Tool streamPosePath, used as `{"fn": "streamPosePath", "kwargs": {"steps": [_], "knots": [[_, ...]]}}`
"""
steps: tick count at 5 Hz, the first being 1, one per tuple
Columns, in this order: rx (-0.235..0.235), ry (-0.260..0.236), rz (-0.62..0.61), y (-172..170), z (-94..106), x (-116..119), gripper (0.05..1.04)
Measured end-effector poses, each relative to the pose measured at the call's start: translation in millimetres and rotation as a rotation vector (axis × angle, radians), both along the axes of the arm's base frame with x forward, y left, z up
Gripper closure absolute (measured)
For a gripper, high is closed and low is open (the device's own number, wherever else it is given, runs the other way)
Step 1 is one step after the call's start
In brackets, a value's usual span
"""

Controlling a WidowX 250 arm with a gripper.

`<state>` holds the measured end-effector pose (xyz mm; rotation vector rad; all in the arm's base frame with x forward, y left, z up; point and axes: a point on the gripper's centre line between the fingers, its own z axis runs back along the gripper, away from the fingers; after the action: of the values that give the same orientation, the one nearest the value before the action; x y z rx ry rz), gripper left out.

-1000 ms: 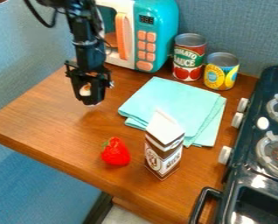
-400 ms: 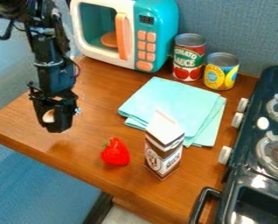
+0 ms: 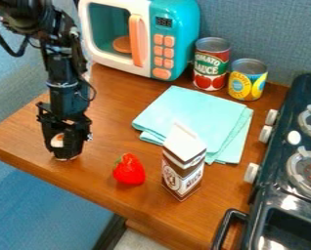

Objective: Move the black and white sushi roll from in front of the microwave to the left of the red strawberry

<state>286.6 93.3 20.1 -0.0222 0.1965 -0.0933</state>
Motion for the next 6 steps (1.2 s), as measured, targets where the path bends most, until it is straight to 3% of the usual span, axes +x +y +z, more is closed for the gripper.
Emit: {"fn": "streamPosePath", "kwargs": {"steps": [1, 2, 3, 4, 6], "knots": [[0.006, 0.001, 0.005, 1.6, -1.6, 2.3, 0.430], [-0.018, 0.008, -0.004, -1.4, -1.3, 1.1, 0.137], [-0.037, -0.038, 0.003, -3.9, 14.5, 3.9, 0.076], [-0.041, -0.103, -0.002, -4.8, 36.3, 7.5, 0.080], [-0.042, -0.162, -0.015, -3.0, 61.9, 27.6, 0.082]]}}
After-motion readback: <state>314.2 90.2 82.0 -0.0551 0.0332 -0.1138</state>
